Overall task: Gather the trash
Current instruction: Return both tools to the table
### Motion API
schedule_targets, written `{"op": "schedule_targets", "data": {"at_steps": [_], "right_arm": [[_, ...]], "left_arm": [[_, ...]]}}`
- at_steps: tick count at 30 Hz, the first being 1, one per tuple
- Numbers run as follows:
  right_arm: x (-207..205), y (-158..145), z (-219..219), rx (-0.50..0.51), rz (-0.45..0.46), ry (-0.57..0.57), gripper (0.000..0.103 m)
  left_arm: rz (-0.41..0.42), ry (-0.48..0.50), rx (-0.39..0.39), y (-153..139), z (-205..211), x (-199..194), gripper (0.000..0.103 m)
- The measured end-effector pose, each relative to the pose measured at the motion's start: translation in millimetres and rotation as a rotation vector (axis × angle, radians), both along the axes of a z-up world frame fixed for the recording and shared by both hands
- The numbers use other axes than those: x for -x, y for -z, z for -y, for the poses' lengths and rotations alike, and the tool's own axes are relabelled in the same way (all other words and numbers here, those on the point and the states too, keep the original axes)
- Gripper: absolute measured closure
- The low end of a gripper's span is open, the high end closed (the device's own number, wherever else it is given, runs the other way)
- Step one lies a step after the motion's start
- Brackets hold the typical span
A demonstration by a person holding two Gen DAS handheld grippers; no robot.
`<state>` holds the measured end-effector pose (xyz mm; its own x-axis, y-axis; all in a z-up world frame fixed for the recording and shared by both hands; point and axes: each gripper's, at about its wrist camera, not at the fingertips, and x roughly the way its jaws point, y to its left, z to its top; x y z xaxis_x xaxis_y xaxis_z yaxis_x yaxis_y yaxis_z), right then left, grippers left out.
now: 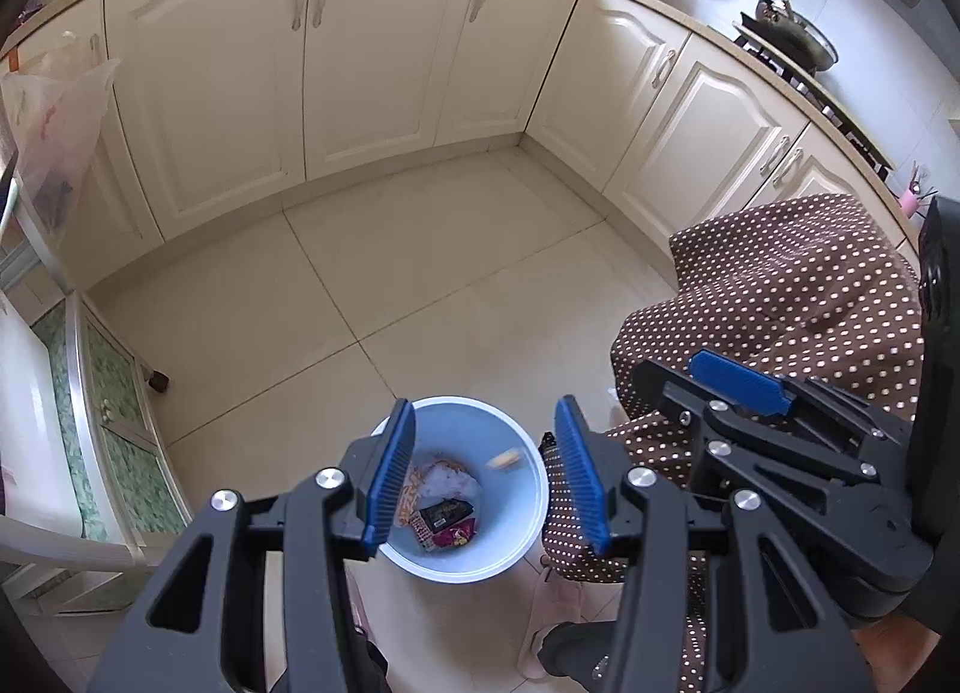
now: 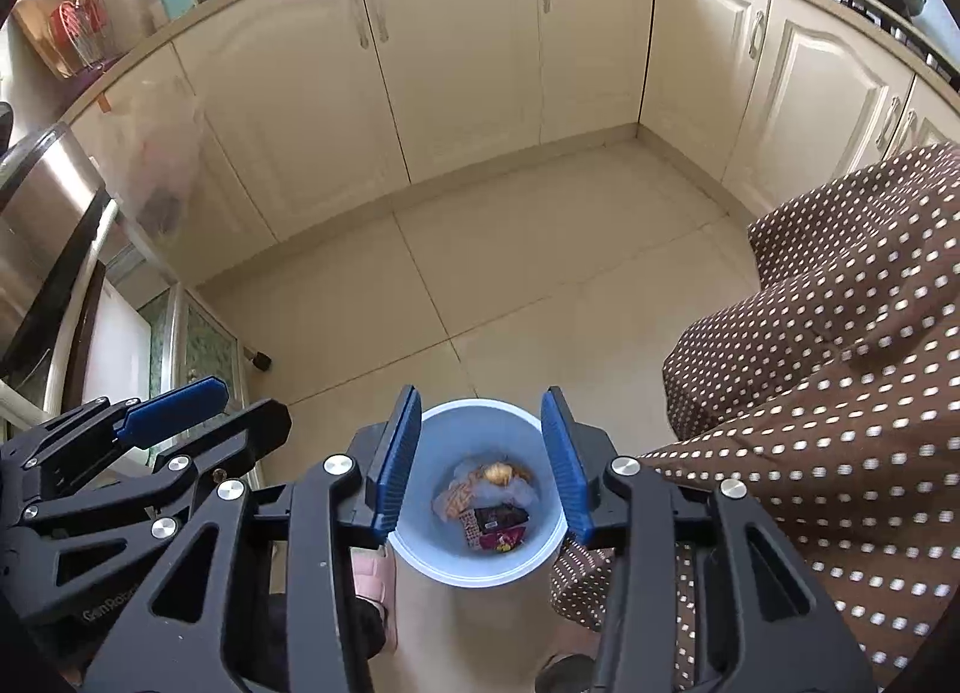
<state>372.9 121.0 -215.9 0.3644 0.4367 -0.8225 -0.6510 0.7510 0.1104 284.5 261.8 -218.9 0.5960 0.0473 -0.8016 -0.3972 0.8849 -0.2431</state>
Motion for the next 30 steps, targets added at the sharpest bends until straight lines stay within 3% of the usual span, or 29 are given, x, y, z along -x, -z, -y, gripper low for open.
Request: {"op": "schedule_targets", "data": {"at_steps": [6, 11, 18, 21, 26, 30], "right_arm": [[12, -42, 28, -0.027, 0.077, 0.021, 0.063], [24, -92, 73, -0.038, 0.198, 0.082, 0.062], [42, -157, 178, -0.08, 0.346, 0.234, 0.059], [51, -170, 226, -0.103, 0.369, 0.3, 0.058], [63, -179, 291, -0.088, 0.418, 0.397, 0.055], [54, -172, 339, -0.084, 0.404, 0.49, 0.054]], "left_arm": [[0.064, 0.033, -0.023, -35, 21, 7, 0.056], [0.157, 0.116, -0.072, -85, 61, 7, 0.055], [0.278, 0.364, -0.136, -144, 153, 5, 0.052], [0.321, 0.486, -0.125, -158, 203, 1, 0.049], [0.347, 0.639, -0.182, -167, 282, -10, 0.043], [0.322, 0.697, -0.217, -160, 331, -27, 0.042]]}}
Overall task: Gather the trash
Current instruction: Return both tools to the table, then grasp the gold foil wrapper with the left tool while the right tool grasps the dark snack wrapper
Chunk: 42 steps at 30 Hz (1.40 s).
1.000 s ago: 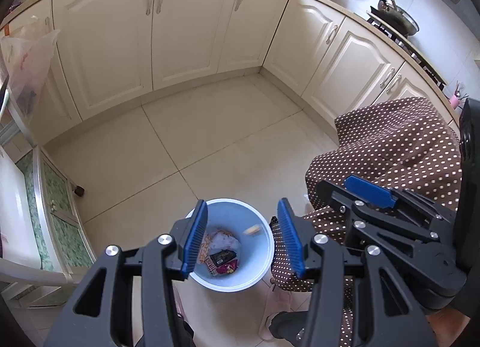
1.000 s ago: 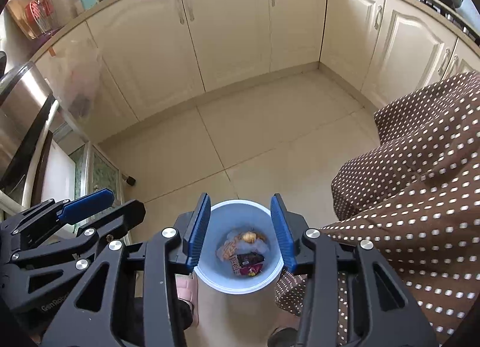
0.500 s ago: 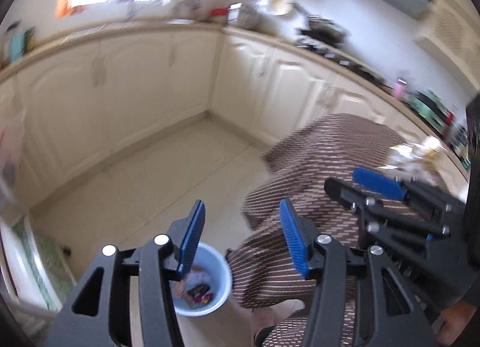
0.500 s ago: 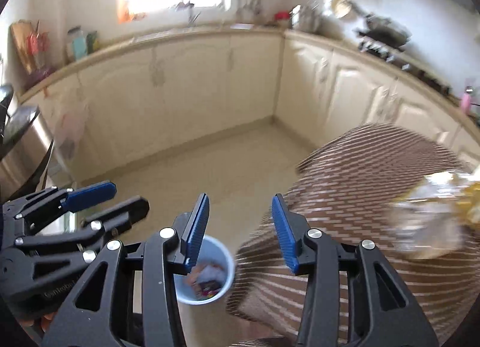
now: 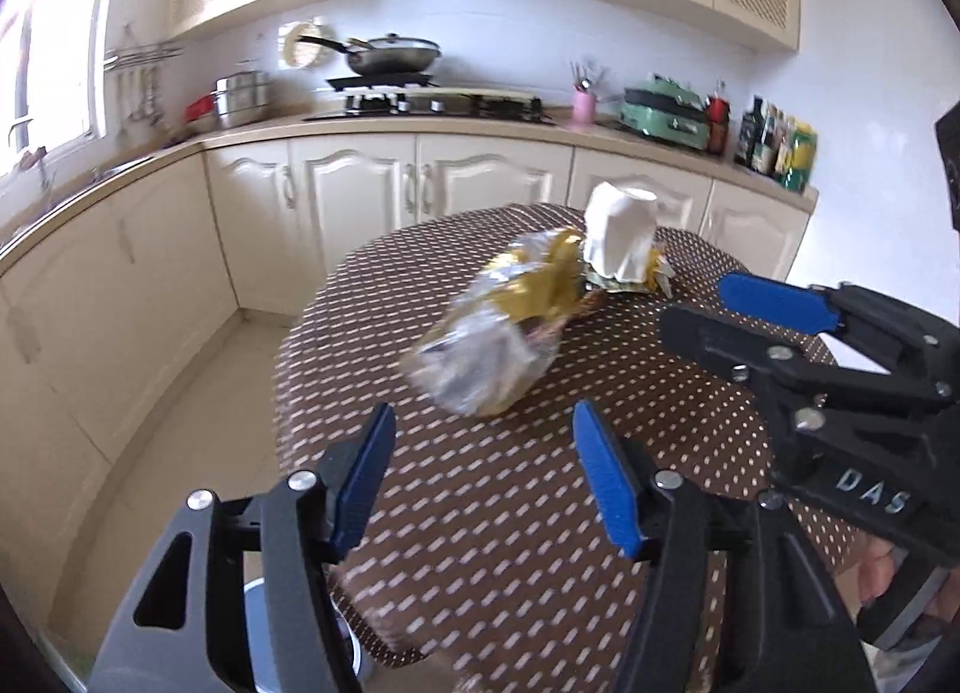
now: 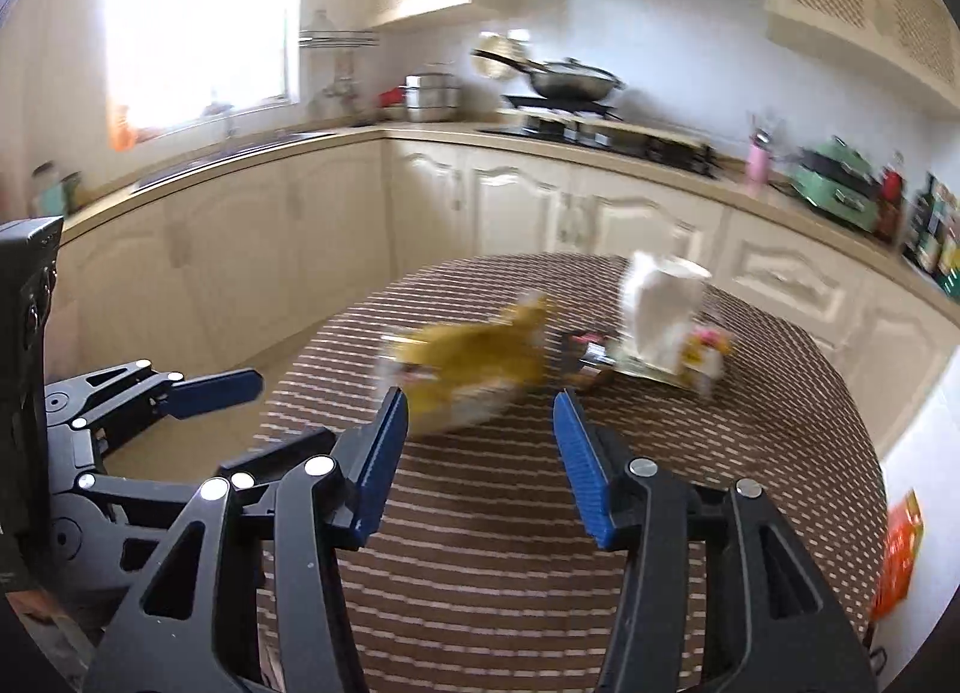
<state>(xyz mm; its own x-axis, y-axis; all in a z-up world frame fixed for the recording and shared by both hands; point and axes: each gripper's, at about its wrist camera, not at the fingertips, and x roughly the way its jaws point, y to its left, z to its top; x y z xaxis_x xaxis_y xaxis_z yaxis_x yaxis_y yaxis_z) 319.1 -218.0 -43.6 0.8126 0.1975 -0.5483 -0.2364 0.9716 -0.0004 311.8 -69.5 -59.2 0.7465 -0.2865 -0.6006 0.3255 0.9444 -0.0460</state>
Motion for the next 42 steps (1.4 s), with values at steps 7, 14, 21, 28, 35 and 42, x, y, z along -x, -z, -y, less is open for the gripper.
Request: {"op": "schedule_targets", "data": {"at_steps": [7, 14, 21, 28, 35, 42], "right_arm": [[-20, 24, 51, -0.046, -0.069, 0.068, 0.054], [-63, 45, 69, -0.1, -0.168, 0.087, 0.054], [-100, 58, 57, -0.093, -0.225, 0.103, 0.054], [-141, 72, 59, -0.125, -0.295, 0.154, 0.054], [-157, 75, 58, -0.115, -0.324, 0.182, 0.084], [-126, 66, 43, -0.096, -0.292, 0.136, 0.087]], "left_arm": [[-0.022, -0.035, -0.054, 11, 34, -41, 0.042], [-0.054, -0.041, -0.083, 26, 45, -80, 0.073], [-0.048, -0.098, 0.039, 23, 27, -101, 0.098], [-0.005, -0.182, 0.125, 16, 0, -108, 0.1], [-0.035, -0.196, 0.191, 23, -19, -110, 0.1], [-0.031, -0.209, 0.225, 21, -43, -89, 0.1]]}}
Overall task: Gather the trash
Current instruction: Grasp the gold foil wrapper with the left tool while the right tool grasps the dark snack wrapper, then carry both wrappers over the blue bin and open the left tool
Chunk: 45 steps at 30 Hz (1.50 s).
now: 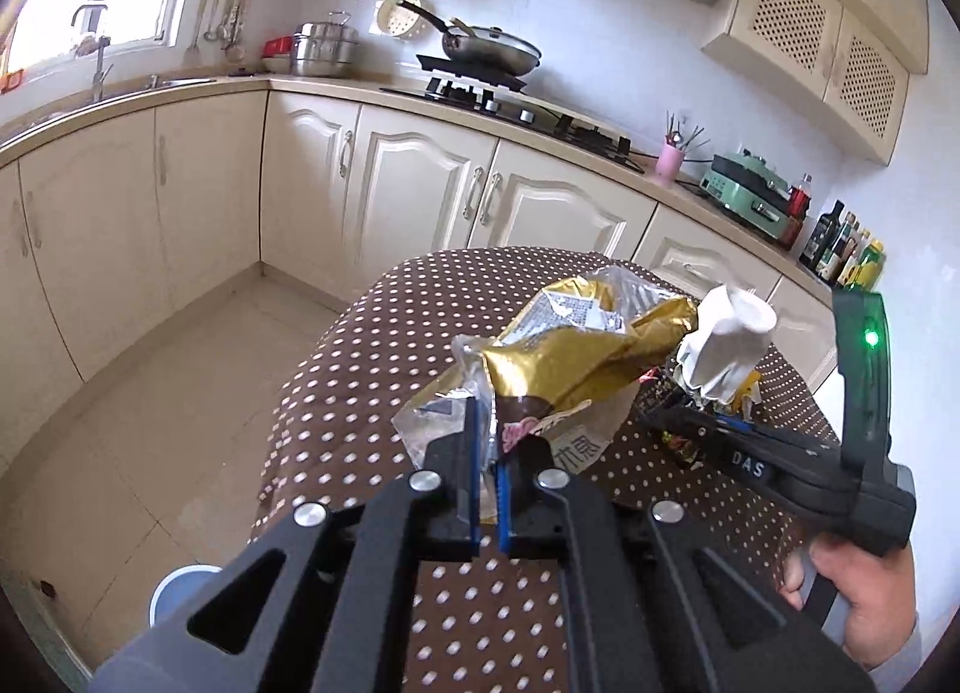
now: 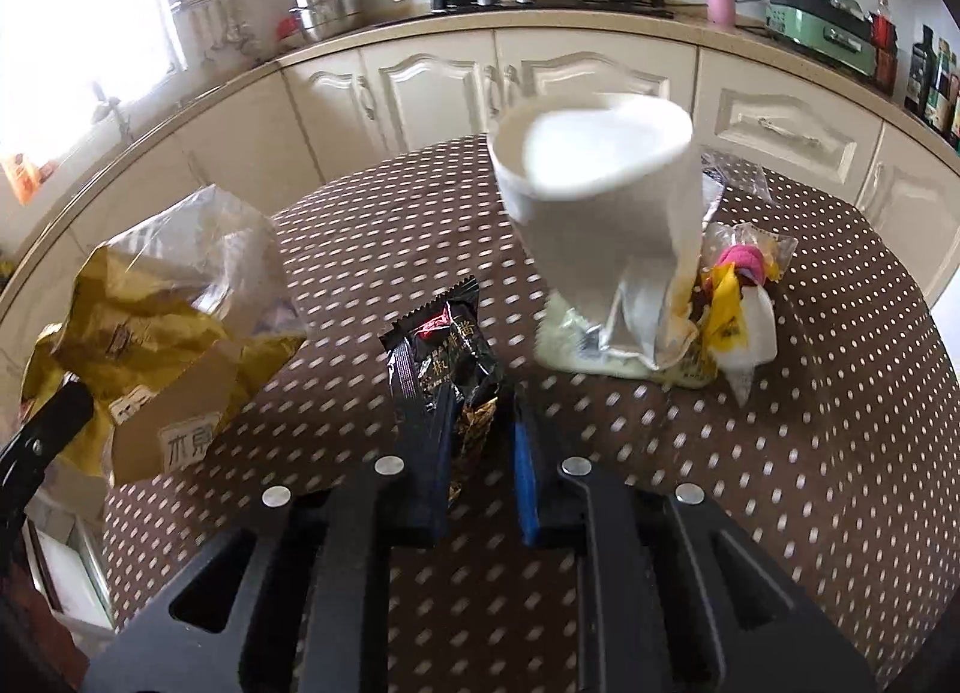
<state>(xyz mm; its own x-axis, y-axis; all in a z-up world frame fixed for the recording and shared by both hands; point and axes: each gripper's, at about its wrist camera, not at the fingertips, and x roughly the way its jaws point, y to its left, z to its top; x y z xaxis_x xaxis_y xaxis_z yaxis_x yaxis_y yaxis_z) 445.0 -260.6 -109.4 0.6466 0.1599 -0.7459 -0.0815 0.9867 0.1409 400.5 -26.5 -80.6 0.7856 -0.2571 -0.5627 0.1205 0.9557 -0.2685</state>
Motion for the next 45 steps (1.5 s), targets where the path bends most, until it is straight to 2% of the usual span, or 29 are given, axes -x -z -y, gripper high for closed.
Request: {"op": "schedule_targets", "data": {"at_steps": [7, 13, 19, 24, 27, 33, 38, 45], "right_arm": [[41, -20, -36, -0.037, 0.051, -0.074, 0.088], [64, -36, -99, -0.051, 0.083, -0.197, 0.088], [87, -33, -170, -0.049, 0.087, -0.329, 0.088], [94, -14, -231, -0.045, 0.051, -0.433, 0.088], [97, 3, -264, -0.029, 0.021, -0.489, 0.088], [100, 52, -314, 0.015, -0.061, -0.563, 0.088], [97, 100, -334, 0.058, -0.124, -0.588, 0.088], [86, 153, -361, 0.143, -0.164, -0.599, 0.088]], "left_arm": [[0.005, -0.076, 0.042, -3, -49, 38, 0.1], [0.008, -0.15, 0.061, -3, -95, 74, 0.1], [-0.001, -0.27, 0.044, 5, -152, 112, 0.1], [-0.042, -0.37, 0.049, 24, -202, 133, 0.1], [-0.084, -0.434, 0.037, 44, -231, 143, 0.1], [-0.225, -0.524, 0.061, 108, -277, 149, 0.1], [-0.337, -0.527, 0.1, 165, -291, 141, 0.1], [-0.481, -0.498, 0.14, 233, -300, 115, 0.099]]}}
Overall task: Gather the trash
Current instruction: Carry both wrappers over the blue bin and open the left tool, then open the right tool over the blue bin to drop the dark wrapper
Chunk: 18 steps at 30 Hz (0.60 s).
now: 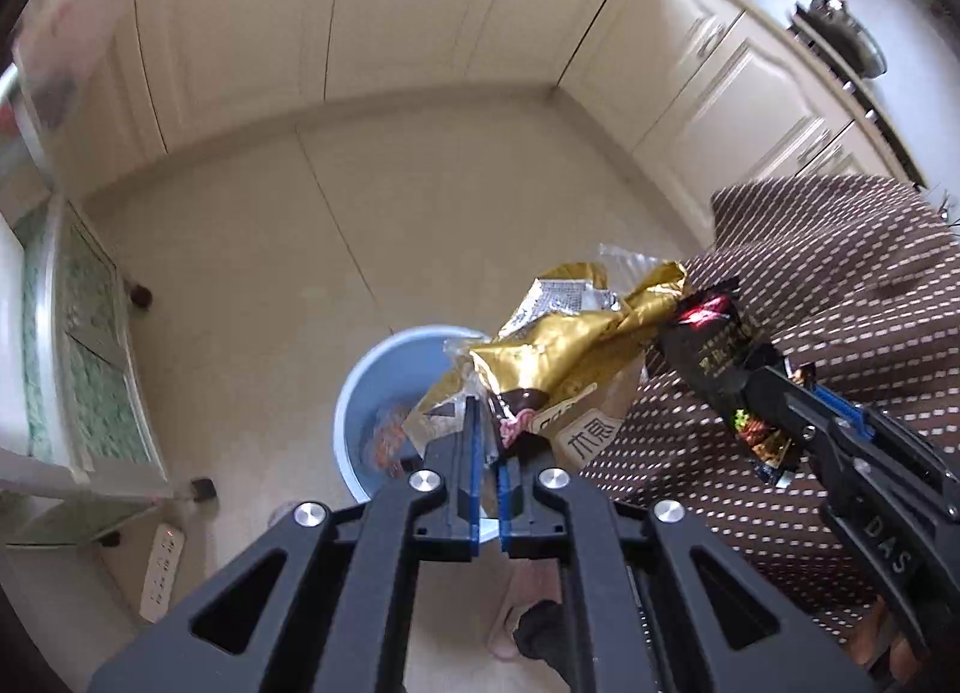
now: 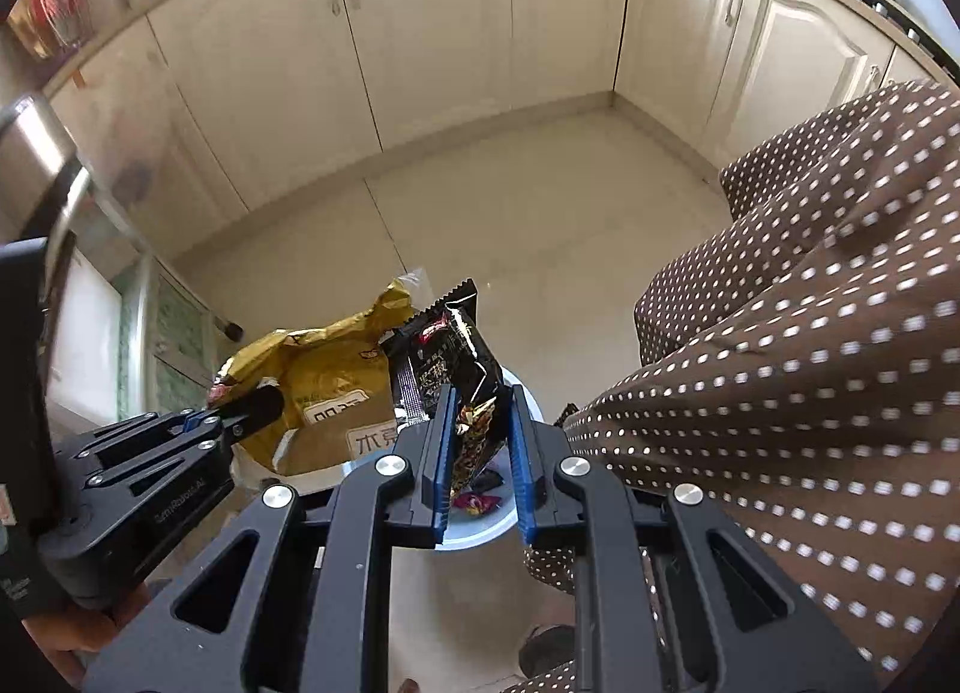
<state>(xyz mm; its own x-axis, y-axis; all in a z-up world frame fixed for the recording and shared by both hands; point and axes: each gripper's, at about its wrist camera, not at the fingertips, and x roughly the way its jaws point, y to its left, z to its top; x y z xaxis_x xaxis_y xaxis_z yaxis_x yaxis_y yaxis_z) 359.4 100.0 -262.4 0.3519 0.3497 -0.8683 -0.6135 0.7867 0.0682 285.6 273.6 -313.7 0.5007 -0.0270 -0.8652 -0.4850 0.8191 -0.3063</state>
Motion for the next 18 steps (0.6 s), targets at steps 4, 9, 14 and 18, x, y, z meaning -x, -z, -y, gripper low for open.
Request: {"op": "schedule_targets", "data": {"at_steps": [4, 9, 14, 18], "right_arm": [[-6, 19, 1, 0.025, -0.009, 0.009, 0.088], [-14, 33, -2, 0.045, -0.022, 0.017, 0.087], [-15, 39, -4, 0.049, -0.039, 0.02, 0.087], [-14, 40, -10, 0.05, -0.049, 0.015, 0.087]], "left_arm": [[-0.048, 0.008, 0.043, 30, -3, -16, 0.095], [-0.049, 0.018, 0.087, 42, 0, -31, 0.083], [-0.053, 0.028, 0.094, 43, 7, -34, 0.063], [-0.044, 0.038, 0.091, 37, 8, -30, 0.058]]}}
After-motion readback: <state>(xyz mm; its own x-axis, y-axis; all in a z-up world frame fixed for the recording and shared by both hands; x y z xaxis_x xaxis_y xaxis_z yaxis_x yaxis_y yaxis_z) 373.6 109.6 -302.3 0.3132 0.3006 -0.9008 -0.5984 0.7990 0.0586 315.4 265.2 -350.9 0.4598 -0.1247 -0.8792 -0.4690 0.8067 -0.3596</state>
